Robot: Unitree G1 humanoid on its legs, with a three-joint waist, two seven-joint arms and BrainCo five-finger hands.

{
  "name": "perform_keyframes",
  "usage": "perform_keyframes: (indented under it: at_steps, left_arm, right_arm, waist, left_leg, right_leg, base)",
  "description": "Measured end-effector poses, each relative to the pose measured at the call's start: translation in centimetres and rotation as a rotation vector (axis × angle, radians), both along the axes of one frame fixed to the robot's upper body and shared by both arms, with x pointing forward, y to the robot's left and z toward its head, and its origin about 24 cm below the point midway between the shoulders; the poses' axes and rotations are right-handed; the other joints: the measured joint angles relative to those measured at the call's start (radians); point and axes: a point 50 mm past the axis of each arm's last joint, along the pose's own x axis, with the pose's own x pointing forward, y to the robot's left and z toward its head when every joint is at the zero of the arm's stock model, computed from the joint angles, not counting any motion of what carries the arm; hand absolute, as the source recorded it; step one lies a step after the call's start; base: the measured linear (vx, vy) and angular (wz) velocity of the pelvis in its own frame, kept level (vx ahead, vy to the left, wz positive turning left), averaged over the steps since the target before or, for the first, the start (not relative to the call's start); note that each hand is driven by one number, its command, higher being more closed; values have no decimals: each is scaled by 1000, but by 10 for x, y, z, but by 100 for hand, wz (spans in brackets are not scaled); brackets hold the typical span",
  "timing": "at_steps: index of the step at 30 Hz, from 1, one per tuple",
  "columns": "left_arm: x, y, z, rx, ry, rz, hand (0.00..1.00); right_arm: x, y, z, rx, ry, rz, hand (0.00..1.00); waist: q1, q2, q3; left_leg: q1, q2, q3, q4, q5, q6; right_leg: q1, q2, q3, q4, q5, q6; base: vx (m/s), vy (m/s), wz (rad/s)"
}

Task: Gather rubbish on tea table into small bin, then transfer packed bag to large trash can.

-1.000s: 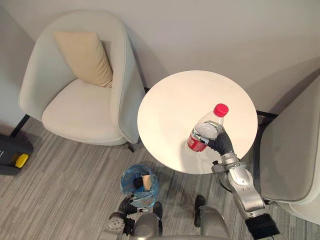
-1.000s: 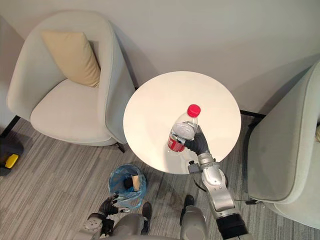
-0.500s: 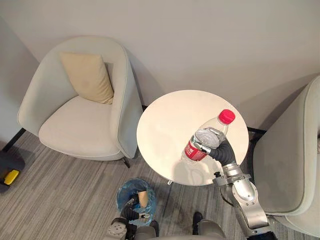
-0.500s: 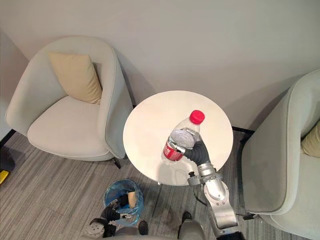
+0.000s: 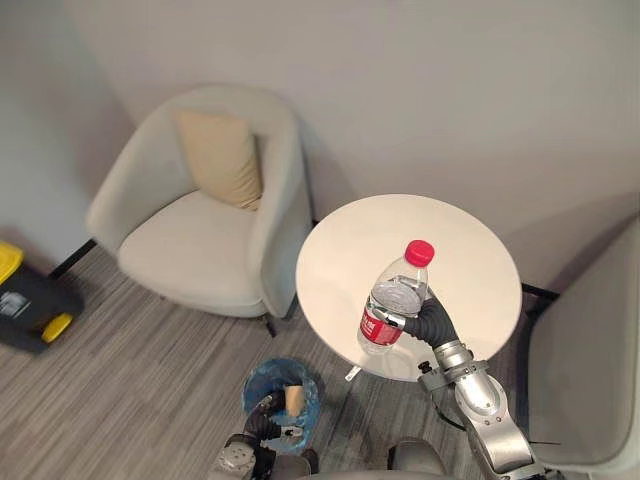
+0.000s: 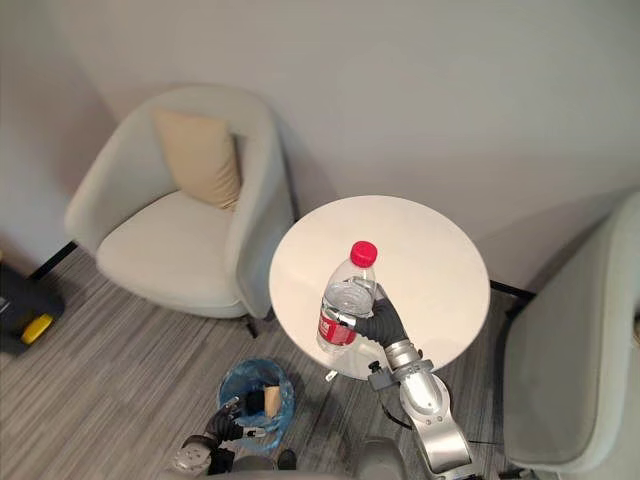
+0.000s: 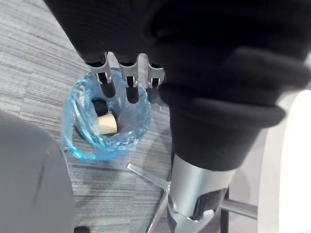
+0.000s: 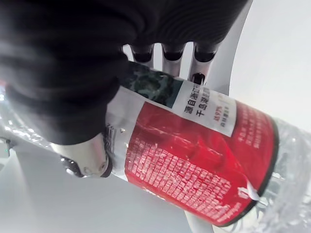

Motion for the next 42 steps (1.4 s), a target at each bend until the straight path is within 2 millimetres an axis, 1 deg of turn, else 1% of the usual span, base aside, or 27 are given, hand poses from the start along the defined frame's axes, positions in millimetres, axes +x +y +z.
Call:
perform_keyframes:
  at_steps: [2,3,5,6,7,8,9,10,11,12,13,14,15,16,17,18,19,21,26,28,30,33,35,37,38,40,42]
  left_arm:
    - [4,-1,2,-5,-17,3,0]
    - [5,0,3,-3,-21,3,0]
    - [2,-1,2,-7,-17,7,0]
    - [2,-1,3,-10,-23,8,0]
    - [6,-4,5,-17,-39,6,0]
    - [8,-5,5,-20,-44,5,0]
    - [10,-7,6,-24,-54,3,0]
    - [13,-9,8,-31,-66,0,0]
    - [13,-9,9,-36,-71,2,0]
    - [15,-9,9,-32,-74,-4,0]
    - [16,-8,10,-26,-79,-8,0]
    - [14,-7,10,-26,-76,-10,0]
    - [12,-8,9,-27,-73,-10,0]
    - [8,-7,7,-26,-61,-9,0]
    - [5,-8,6,-25,-53,-11,0]
    - [5,-8,6,-19,-47,-16,0]
    - [4,-5,5,-7,-42,-21,0]
    - [4,-5,5,-2,-42,-31,0]
    - [-3,-4,4,2,-29,-30,0]
    - [-3,-1,4,8,-28,-28,0]
    - [-4,-1,3,9,-26,-28,0]
    - [-5,0,3,9,-24,-23,0]
    - [-4,1,4,10,-26,-13,0]
    - [-2,2,5,11,-35,-13,0]
    - [-1,2,5,13,-37,-13,0]
    - [-1,3,5,15,-37,-16,0]
    - [-2,2,4,14,-34,-20,0]
  right_arm:
    - [1,-2,1,-14,-3,-3,100]
    - [1,-3,1,-21,-7,-2,100]
    - [3,-3,4,-27,-19,0,100]
    - [5,-5,5,-28,-29,-13,100]
    - [6,-8,6,-30,-33,-33,100]
    - [7,-10,5,-31,-30,-44,100]
    - [11,-12,0,-31,-10,-62,100]
    - [13,-14,-3,-28,7,-80,100]
    - [15,-16,-2,-28,4,-88,100]
    - [16,-17,-2,-23,2,-98,100]
    - [16,-19,-2,-15,-1,-118,100]
    - [17,-21,-1,-5,-6,-144,100]
    - [17,-23,-1,-3,-8,-155,100]
    - [17,-24,0,0,-13,-165,100]
    - [18,-29,2,-4,-21,-192,100]
    - [18,-30,-1,5,-8,-204,100]
    - [15,-29,-4,14,6,-211,100]
    - [13,-29,-6,15,15,-212,100]
    - [13,-27,-6,28,16,-213,100]
    - [13,-27,-6,29,16,-213,100]
    - [13,-27,-6,29,17,-213,100]
    - [13,-30,-13,22,47,-223,100]
    - [14,-30,-21,16,79,-226,100]
    - [13,-30,-27,6,106,-226,100]
    - [13,-29,-29,-3,115,-221,100]
    - [11,-29,-31,-26,124,-213,100]
    - [11,-29,-32,-36,129,-216,100]
  waist:
    - [12,6,0]
    - [32,7,0]
    - [35,20,-6]
    - [28,28,-7]
    - [28,42,1]
    - [28,49,4]
    - [25,53,10]
    - [29,52,18]
    - [29,55,22]
    - [25,53,24]
    - [22,38,33]
    - [16,35,33]
    - [11,32,35]
    - [2,52,29]
    - [1,80,31]
    - [2,71,36]
    - [1,68,36]
    - [0,69,35]
    - [0,74,15]
    - [1,72,14]
    - [1,72,14]
    - [1,72,13]
    - [2,67,16]
    - [2,50,21]
    - [0,44,25]
    - [-3,37,29]
    - [-12,36,30]
  left_leg:
    - [-23,-1,-49,0,19,-15]
    - [-28,2,-73,-13,34,-19]
    - [-50,14,-113,-29,70,-27]
    - [-78,22,-148,-34,97,-37]
    - [-113,32,-151,-40,133,-44]
    - [-130,37,-135,-37,161,-41]
    - [-169,37,-49,-41,237,-16]
    - [-179,49,92,-81,286,18]
    - [-210,70,227,16,219,60]
    - [-223,79,294,89,162,91]
    - [-215,98,385,207,83,119]
    - [-180,117,428,255,28,94]
    - [-154,130,437,252,7,77]
    - [-96,145,443,200,-29,41]
    - [-37,150,438,75,-56,20]
    - [-29,141,444,52,-41,9]
    - [-14,122,436,11,-21,16]
    - [4,100,428,-25,-13,12]
    - [19,79,436,-51,-12,16]
    - [18,83,443,-53,-8,14]
    - [22,90,450,-58,1,27]
    - [37,101,456,-61,1,30]
    - [30,107,463,-32,-16,45]
    - [3,103,471,51,-75,50]
    - [-4,99,471,89,-104,51]
    - [3,90,462,140,-144,60]
    - [22,83,449,140,-156,68]
  right_leg:
    - [0,3,-39,1,-9,6]
    - [1,7,-53,5,-17,6]
    - [1,50,-33,-5,-25,0]
    - [-5,82,-20,-20,-16,-28]
    - [-7,94,-52,-41,1,-56]
    - [-7,101,-72,-53,13,-70]
    - [-7,115,-82,-87,43,-105]
    - [-2,94,-123,-128,84,-130]
    - [-6,83,-164,-136,96,-135]
    - [-6,68,-189,-136,99,-134]
    - [-4,39,-222,-143,110,-132]
    - [9,20,-237,-171,123,-126]
    - [13,15,-242,-193,136,-118]
    - [13,13,-247,-218,155,-101]
    - [13,24,-253,-236,174,-72]
    - [14,19,-243,-245,184,-61]
    - [42,20,-232,-296,214,-36]
    - [83,20,-213,-360,249,-18]
    - [121,22,-174,-447,291,-11]
    - [125,28,-160,-465,307,-12]
    - [129,39,-153,-480,324,-19]
    - [136,51,-150,-480,321,-24]
    - [100,50,-142,-402,266,-25]
    - [22,18,-123,-218,165,-24]
    - [7,5,-118,-154,130,-18]
    - [-8,-10,-112,-61,92,-20]
    - [-10,-18,-109,-13,89,-20]
  base:
    - [-120,-157,79]
    - [-119,-167,62]
    - [-114,-184,74]
    - [-103,-171,104]
    - [-108,-142,113]
    - [-97,-96,131]
    - [-130,-35,125]
    - [-201,-12,130]
    - [-217,24,97]
    - [-247,17,95]
    - [-225,6,97]
    - [-202,19,85]
    - [-167,82,58]
    - [-143,143,36]
    - [-138,179,23]
    - [-112,165,19]
    - [-111,180,21]
    - [-96,162,20]
    - [-14,84,0]
    - [33,11,-10]
    - [67,-24,-12]
    - [95,-42,-10]
    - [81,-29,-6]
    - [87,-17,-3]
    - [49,-15,-1]
    - [71,3,3]
    - [116,46,18]
